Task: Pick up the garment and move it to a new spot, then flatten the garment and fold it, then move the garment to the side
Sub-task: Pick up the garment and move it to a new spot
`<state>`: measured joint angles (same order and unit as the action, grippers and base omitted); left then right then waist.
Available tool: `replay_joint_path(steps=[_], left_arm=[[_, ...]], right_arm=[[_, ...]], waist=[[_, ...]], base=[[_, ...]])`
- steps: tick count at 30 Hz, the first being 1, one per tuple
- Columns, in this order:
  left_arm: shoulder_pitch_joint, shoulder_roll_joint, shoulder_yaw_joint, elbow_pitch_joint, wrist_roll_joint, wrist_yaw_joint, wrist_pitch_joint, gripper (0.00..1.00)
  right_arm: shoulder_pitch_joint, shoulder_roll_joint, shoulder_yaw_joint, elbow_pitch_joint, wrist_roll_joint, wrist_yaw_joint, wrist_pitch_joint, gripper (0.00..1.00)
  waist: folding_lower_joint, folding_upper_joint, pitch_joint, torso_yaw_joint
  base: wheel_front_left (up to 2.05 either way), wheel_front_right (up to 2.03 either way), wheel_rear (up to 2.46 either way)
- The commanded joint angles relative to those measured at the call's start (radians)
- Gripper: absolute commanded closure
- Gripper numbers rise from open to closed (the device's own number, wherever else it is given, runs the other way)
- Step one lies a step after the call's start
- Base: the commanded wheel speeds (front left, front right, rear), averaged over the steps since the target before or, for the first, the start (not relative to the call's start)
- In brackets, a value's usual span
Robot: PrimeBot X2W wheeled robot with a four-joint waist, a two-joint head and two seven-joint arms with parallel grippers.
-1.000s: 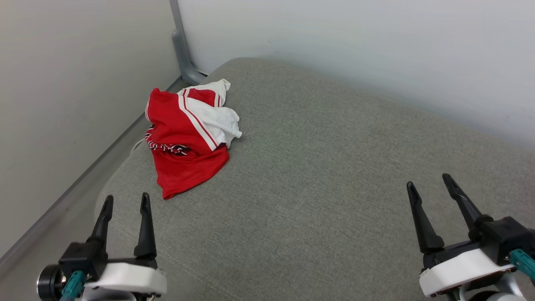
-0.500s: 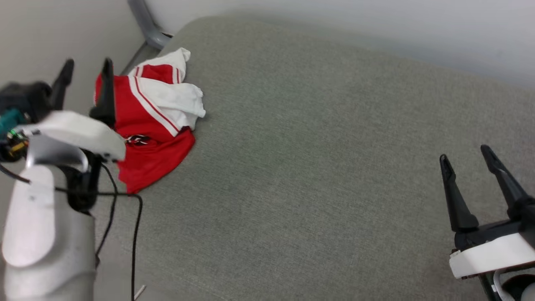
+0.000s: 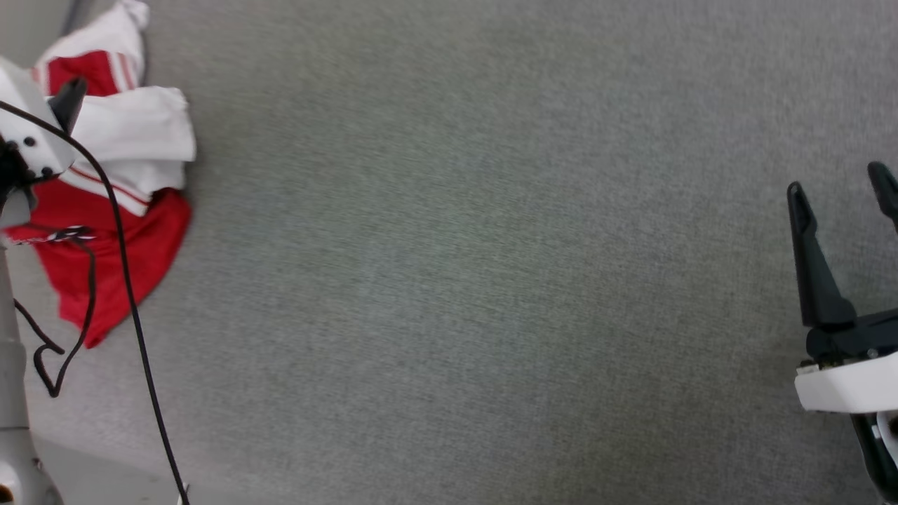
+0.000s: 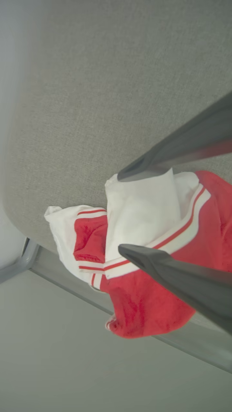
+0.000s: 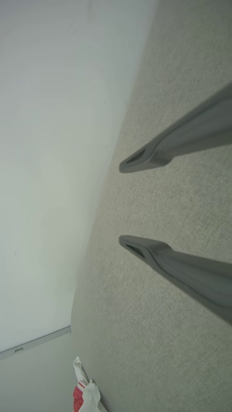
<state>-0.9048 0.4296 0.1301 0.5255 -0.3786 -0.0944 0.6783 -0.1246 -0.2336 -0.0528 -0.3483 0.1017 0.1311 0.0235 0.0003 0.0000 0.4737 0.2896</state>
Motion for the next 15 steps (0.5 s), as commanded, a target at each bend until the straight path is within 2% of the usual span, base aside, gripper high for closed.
replay_joint_path(steps=[1,8,13,14,15], left_arm=[[0.002,0.011,0.013,0.017,-0.015,0.022,0.057,0.0],[0.082,0.023,0.065,0.097,-0.057,0.111,0.222,0.0],[0.185,-0.044,0.094,0.177,-0.102,0.161,0.292,0.0],[0.201,-0.055,0.099,0.186,-0.112,0.165,0.292,0.65],[0.212,-0.065,0.103,0.192,-0.121,0.167,0.285,1.0]], right_arm=[[-0.027,-0.007,0.002,-0.005,0.012,-0.001,-0.006,0.0],[-0.056,-0.018,-0.006,0.005,0.023,-0.001,-0.015,0.0],[-0.067,-0.026,-0.008,0.007,0.028,-0.001,-0.014,0.0],[-0.067,-0.027,-0.009,0.006,0.028,-0.001,-0.012,0.0],[-0.066,-0.028,-0.012,0.006,0.028,-0.001,-0.01,0.0]], waist=[[-0.0003,0.0,0.077,-0.057],[-0.0003,0.0,0.135,-0.088],[-0.0003,0.0,0.146,-0.093],[-0.0003,0.0,0.145,-0.093],[-0.0003,0.0,0.144,-0.092]], base=[[0.0,0.0,0.0],[0.0,0.0,0.0],[0.0,0.0,0.0],[0.0,0.0,0.0],[0.0,0.0,0.0]])
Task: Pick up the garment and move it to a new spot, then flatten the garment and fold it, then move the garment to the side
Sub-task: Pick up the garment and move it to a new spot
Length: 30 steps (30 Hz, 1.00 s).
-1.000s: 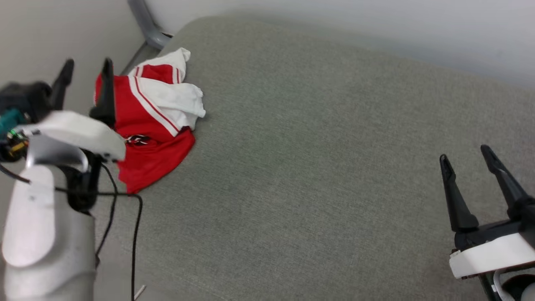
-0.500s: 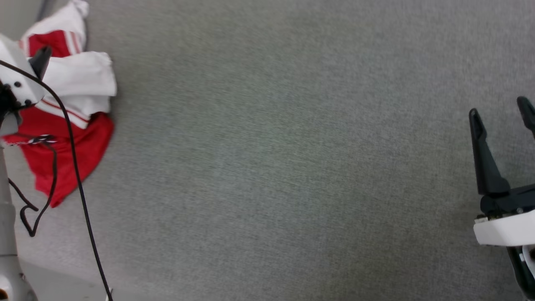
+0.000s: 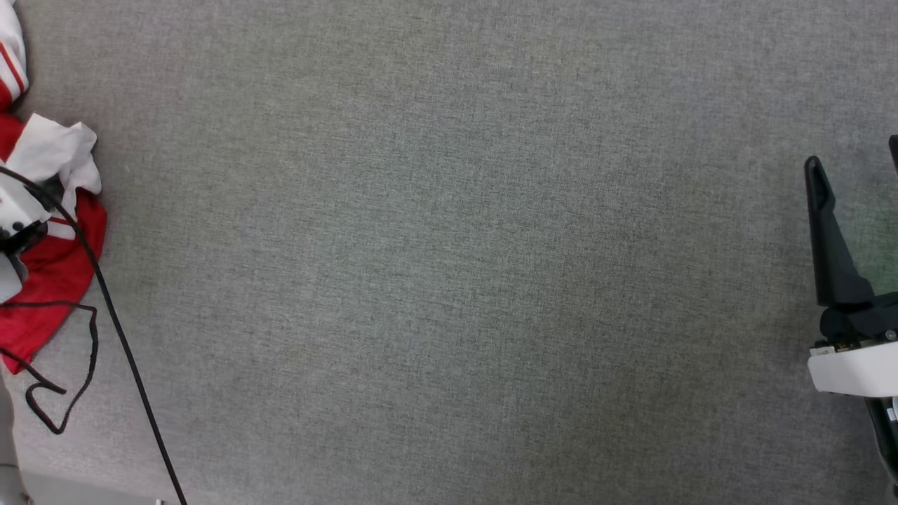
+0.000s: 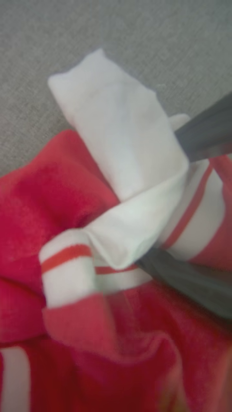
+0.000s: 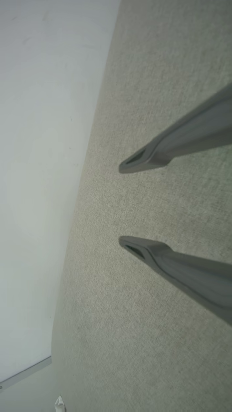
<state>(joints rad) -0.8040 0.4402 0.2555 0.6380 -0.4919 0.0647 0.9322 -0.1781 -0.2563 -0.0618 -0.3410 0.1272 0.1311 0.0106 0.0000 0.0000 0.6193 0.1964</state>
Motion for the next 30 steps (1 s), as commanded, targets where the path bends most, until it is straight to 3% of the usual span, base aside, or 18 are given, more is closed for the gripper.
replay_joint_path(steps=[1,3,7,8,12,19,25,30], left_arm=[[0.12,-0.081,-0.022,0.081,-0.007,0.005,0.018,1.0],[0.12,-0.08,-0.026,0.076,-0.003,-0.015,-0.03,1.0],[0.074,-0.042,-0.01,0.057,0.014,-0.055,-0.228,1.0],[0.074,-0.042,-0.01,0.057,0.014,-0.055,-0.228,1.0],[0.014,0.0,0.0,0.072,0.039,-0.095,-0.442,1.0],[-0.047,0.023,-0.044,0.12,0.1,-0.157,-0.789,1.0],[-0.053,-0.004,-0.106,0.136,0.131,-0.184,-1.038,1.0],[-0.013,-0.051,-0.145,0.115,0.137,-0.19,-1.147,1.0]], right_arm=[[-0.012,-0.007,-0.005,-0.001,0.003,-0.001,0.004,0.0],[-0.01,-0.008,-0.01,0.001,0.001,-0.001,0.005,0.0],[0.003,-0.003,-0.007,0.014,-0.004,-0.001,0.001,0.0],[0.003,-0.003,-0.007,0.014,-0.004,-0.001,0.001,0.0],[0.017,0.02,0.003,0.036,-0.006,-0.001,-0.009,0.0],[0.06,0.071,0.004,0.081,-0.012,-0.001,-0.026,0.0],[0.108,0.125,-0.013,0.126,-0.018,-0.001,-0.05,0.0],[0.159,0.163,-0.033,0.15,-0.027,-0.001,-0.06,0.0]], waist=[[0.0,0.0,-0.005,0.003],[0.0,0.0,-0.015,0.01],[0.0,0.0,-0.059,0.027],[0.0,0.0,-0.059,0.027],[0.0,0.0,-0.131,0.04],[0.0,0.0,-0.27,0.059],[0.0,0.0,-0.39,0.056],[0.0,0.0,-0.477,0.032]], base=[[0.0,0.0,0.0],[0.0,0.0,0.0],[0.0,0.0,0.0],[0.0,0.0,0.0],[0.0,0.0,0.0],[0.0,0.0,0.0],[0.0,0.0,0.0],[0.0,0.0,0.0]])
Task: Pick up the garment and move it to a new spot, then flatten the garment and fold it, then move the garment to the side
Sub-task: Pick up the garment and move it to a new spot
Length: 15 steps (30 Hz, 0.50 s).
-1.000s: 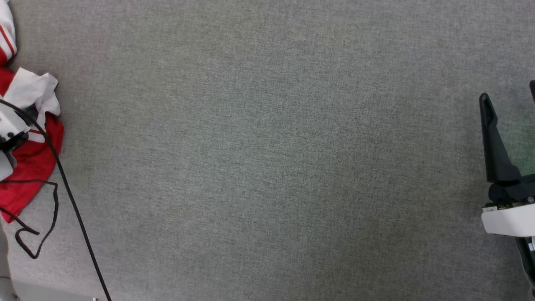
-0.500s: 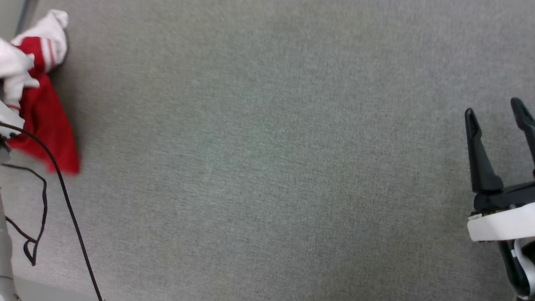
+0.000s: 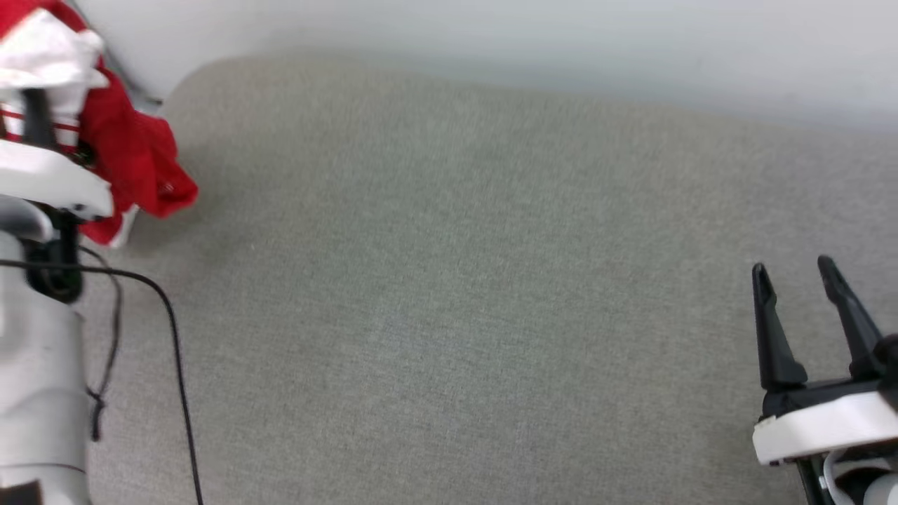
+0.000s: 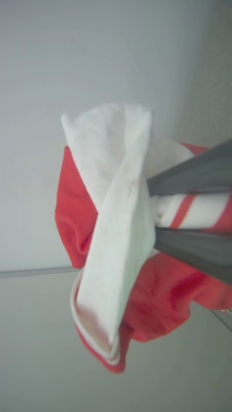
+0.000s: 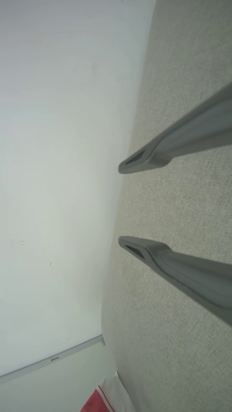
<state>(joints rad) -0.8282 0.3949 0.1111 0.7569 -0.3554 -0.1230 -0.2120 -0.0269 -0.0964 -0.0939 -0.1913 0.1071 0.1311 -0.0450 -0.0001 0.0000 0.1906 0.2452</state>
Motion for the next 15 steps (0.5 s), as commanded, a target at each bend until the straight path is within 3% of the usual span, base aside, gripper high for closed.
replay_joint_path(steps=[1,7,15], left_arm=[[0.02,-0.021,-0.003,-0.016,-0.008,-0.003,-0.012,1.0],[0.114,-0.106,-0.053,-0.144,0.013,0.019,-0.028,1.0],[0.273,-0.216,-0.145,-0.364,0.006,0.021,0.048,1.0]], right_arm=[[0.02,0.009,-0.007,0.003,-0.006,-0.001,-0.004,0.0],[0.069,0.034,-0.012,0.021,-0.005,-0.001,-0.006,0.0],[0.099,0.045,-0.007,0.018,-0.008,-0.001,0.01,0.0]], waist=[[0.0001,0.0,-0.064,-0.022],[0.0001,0.0,-0.142,-0.092],[0.0001,0.0,-0.181,-0.234]], base=[[0.0,0.0,0.0],[0.0,0.0,0.0],[0.0,0.0,0.0]])
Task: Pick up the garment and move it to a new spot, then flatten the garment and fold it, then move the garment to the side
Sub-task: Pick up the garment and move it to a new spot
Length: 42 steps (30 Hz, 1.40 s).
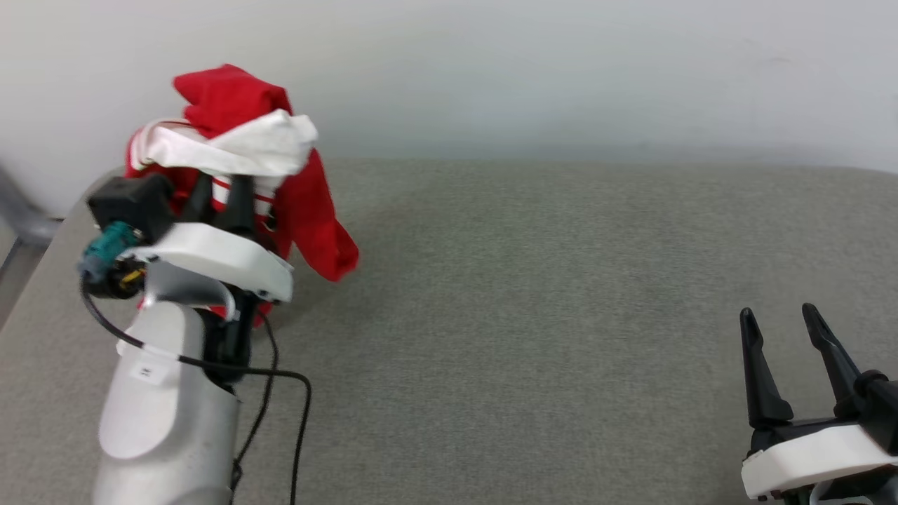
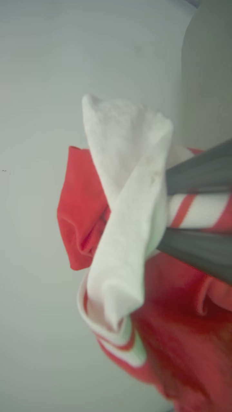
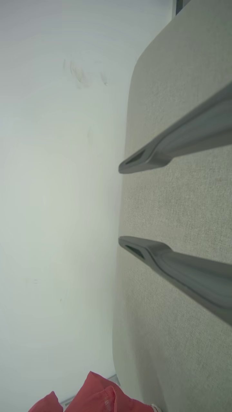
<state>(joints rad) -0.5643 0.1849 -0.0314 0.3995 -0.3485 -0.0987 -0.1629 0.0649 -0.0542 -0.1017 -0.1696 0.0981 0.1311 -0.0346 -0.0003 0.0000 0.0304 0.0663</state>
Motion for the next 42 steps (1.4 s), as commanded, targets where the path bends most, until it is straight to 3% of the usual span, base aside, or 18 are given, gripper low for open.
replay_joint_path(steps=[1,7,13,21,27,28,29,30,42], left_arm=[[0.028,-0.02,-0.023,-0.031,0.001,-0.005,0.008,1.0],[0.14,-0.09,-0.151,-0.138,-0.008,-0.017,0.052,1.0],[0.181,-0.122,-0.318,-0.162,-0.034,-0.027,0.045,1.0],[0.191,-0.133,-0.466,-0.04,-0.036,-0.018,-0.009,1.0],[0.195,-0.135,-0.544,0.032,-0.044,-0.019,-0.052,1.0],[0.191,-0.135,-0.562,0.038,-0.041,-0.02,-0.055,0.82],[0.183,-0.135,-0.573,0.034,-0.033,-0.021,-0.067,0.52],[0.181,-0.135,-0.578,0.029,-0.031,-0.019,-0.075,0.0],[0.292,-0.106,-0.54,-0.086,-0.031,0.051,-0.103,0.0]], right_arm=[[0.011,0.003,-0.003,-0.006,0.0,-0.001,0.002,0.0],[0.015,0.004,-0.008,-0.025,0.008,-0.001,0.008,0.0],[-0.023,0.005,-0.013,-0.031,0.032,-0.001,-0.006,0.0],[-0.082,0.004,-0.013,-0.001,0.052,-0.001,-0.039,0.0],[-0.1,0.004,-0.015,0.025,0.049,-0.001,-0.051,0.0],[-0.1,0.004,-0.018,0.028,0.046,-0.001,-0.051,0.0],[-0.099,0.004,-0.017,0.032,0.042,-0.001,-0.048,0.0],[-0.097,0.004,-0.016,0.034,0.042,-0.001,-0.046,0.0],[-0.008,0.004,-0.02,0.028,0.026,-0.001,0.006,0.0]], waist=[[0.0003,0.0,-0.021,-0.073],[0.0003,0.0,0.015,-0.18],[0.0003,0.0,0.114,-0.249],[0.0003,0.0,0.233,-0.275],[0.0003,0.0,0.241,-0.26],[0.0003,0.0,0.233,-0.254],[0.0003,0.0,0.222,-0.249],[0.0003,0.0,0.21,-0.244],[0.0003,0.0,0.023,-0.172]], base=[[0.0,0.0,0.0],[0.0,0.0,0.0],[0.0,0.0,0.0],[0.0,0.0,0.0],[0.0,0.0,0.0],[0.0,0.0,0.0],[0.0,0.0,0.0],[0.0,0.0,0.0],[0.0,0.0,0.0]])
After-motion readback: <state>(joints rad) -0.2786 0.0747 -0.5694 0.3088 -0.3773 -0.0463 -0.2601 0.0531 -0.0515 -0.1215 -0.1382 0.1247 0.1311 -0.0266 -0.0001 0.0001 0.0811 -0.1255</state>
